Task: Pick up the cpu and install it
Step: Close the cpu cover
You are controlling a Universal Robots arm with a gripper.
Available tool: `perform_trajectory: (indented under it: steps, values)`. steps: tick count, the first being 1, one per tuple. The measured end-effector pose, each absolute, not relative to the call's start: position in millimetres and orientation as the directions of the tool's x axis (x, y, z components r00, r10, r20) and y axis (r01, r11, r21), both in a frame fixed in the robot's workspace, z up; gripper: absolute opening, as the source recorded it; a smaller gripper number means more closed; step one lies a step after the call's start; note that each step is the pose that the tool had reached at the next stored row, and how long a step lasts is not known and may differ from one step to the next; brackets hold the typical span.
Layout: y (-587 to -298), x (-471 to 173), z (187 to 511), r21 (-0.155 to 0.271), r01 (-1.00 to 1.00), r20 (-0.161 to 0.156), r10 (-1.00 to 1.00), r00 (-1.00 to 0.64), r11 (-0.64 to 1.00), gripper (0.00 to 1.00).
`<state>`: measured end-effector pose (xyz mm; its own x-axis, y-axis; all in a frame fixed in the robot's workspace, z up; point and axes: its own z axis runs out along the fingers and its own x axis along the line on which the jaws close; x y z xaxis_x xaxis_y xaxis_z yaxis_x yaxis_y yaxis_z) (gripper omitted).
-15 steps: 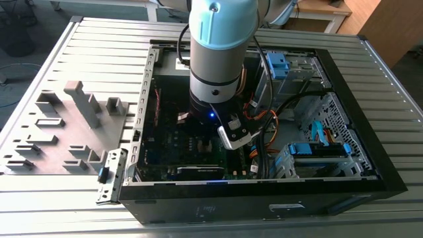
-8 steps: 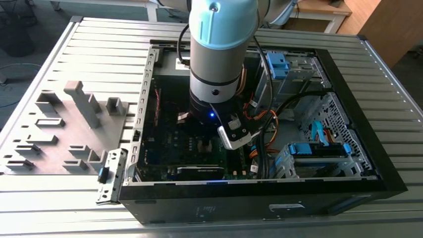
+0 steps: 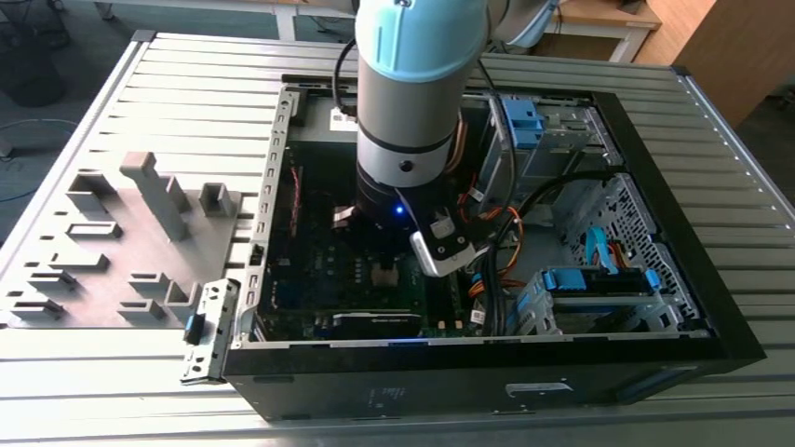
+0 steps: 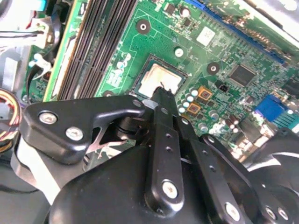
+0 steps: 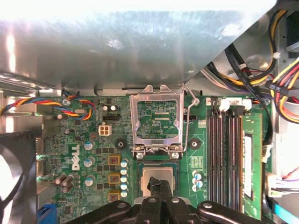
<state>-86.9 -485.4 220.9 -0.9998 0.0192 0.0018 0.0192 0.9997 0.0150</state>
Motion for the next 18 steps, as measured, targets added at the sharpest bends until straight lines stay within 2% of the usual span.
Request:
perform_trajectory:
  steps: [18]
  values:
    - [-478, -75, 222, 0.015, 0.006, 0.002, 0.006, -1.0, 1.0, 0.11]
